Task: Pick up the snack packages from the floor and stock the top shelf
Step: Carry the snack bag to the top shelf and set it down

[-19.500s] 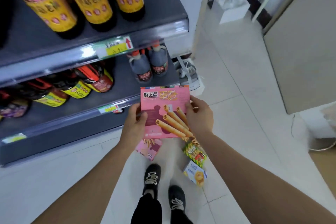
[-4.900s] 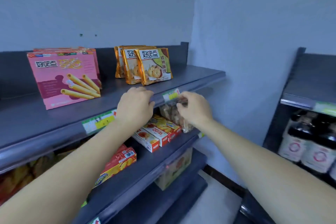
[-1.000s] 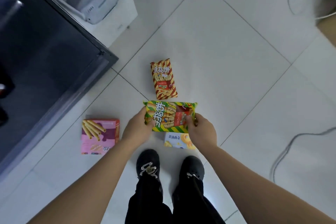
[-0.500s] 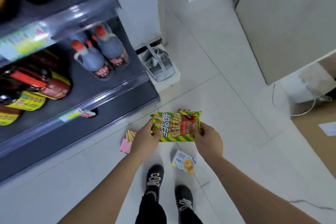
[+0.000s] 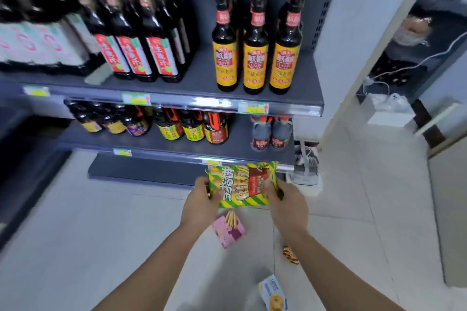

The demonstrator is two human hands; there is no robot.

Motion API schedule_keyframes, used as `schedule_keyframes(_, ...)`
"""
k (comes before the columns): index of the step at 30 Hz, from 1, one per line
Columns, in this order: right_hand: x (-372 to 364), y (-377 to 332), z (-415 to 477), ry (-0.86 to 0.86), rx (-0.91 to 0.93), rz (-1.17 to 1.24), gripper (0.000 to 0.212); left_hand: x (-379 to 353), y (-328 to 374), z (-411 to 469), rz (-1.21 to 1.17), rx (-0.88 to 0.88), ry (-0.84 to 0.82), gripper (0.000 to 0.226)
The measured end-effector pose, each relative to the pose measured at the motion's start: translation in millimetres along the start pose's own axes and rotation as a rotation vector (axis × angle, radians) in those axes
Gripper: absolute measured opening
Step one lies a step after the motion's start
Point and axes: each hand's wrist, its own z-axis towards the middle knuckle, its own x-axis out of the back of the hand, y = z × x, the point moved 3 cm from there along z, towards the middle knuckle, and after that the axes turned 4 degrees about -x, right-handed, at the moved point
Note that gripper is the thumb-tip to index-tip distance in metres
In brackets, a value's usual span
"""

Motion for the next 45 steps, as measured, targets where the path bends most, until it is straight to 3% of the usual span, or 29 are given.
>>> schedule_keyframes(11,-102.7,-203.4,-71.9,-0.205,0.375,0.086,0.046,213.2,-90.5,-70.1,-0.156,0.103,0.434,0.01)
schedule_keyframes(26,-251.3,-460.7,-276.3,-0.53,0.802,0.099,0.038,477.0,-237.5,-236.4,-0.26,0.254,0.95,0.025)
schedule_keyframes(30,-279.6,-516.0,-328.7,-0.601,0.903,0.104,0.041,526.3,-267.6,-275.2,-0.239,0.301,1.059,0.016)
schedule_keyframes(39,-339.9,-619.6,-418.4,-0.829,1.128,0.177,0.028,611.8,-309.3,-342.2,-0.244,0.419,1.363,0.016)
schedule_keyframes(45,-375.6,-673.0,-483.4,-0.979,1.264,0.224,0.038,647.3,-330.2,-388.3,-0.234,0.5,1.562,0.021)
